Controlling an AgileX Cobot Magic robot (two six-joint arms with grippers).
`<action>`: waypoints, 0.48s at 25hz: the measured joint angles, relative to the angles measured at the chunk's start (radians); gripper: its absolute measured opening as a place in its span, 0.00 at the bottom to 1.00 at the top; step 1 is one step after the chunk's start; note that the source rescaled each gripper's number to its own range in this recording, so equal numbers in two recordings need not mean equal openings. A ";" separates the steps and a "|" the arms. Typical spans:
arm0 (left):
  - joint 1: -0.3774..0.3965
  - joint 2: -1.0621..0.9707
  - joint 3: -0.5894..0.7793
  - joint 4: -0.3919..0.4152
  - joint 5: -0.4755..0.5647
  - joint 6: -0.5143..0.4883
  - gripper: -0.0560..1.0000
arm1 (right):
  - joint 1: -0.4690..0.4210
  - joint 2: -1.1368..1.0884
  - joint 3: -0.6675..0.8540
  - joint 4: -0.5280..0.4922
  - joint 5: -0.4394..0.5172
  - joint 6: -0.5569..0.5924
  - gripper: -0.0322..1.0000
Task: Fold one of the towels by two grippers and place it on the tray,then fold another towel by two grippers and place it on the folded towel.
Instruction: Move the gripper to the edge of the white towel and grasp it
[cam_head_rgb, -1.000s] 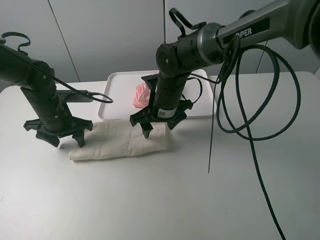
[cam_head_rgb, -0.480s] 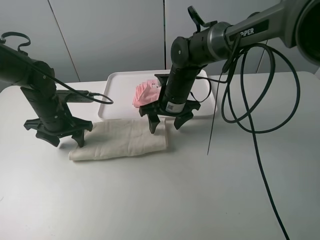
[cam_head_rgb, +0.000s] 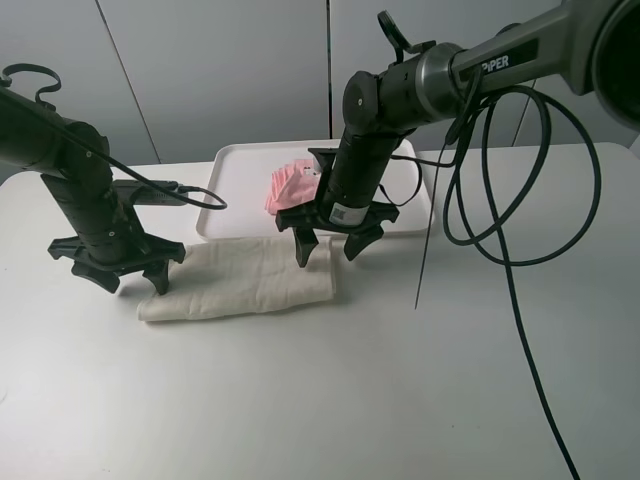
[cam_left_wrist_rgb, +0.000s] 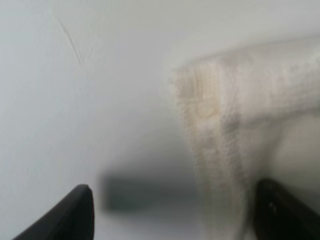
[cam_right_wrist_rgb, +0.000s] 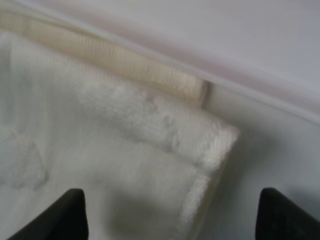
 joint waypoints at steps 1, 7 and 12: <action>0.000 0.000 0.000 0.000 0.000 0.000 0.86 | 0.000 0.000 0.000 -0.003 -0.002 0.002 0.74; 0.000 0.000 0.000 0.000 0.000 0.000 0.86 | 0.004 0.025 -0.004 -0.011 0.007 0.009 0.74; 0.000 0.000 0.000 0.000 0.000 0.002 0.86 | 0.013 0.033 -0.011 -0.011 0.012 0.009 0.74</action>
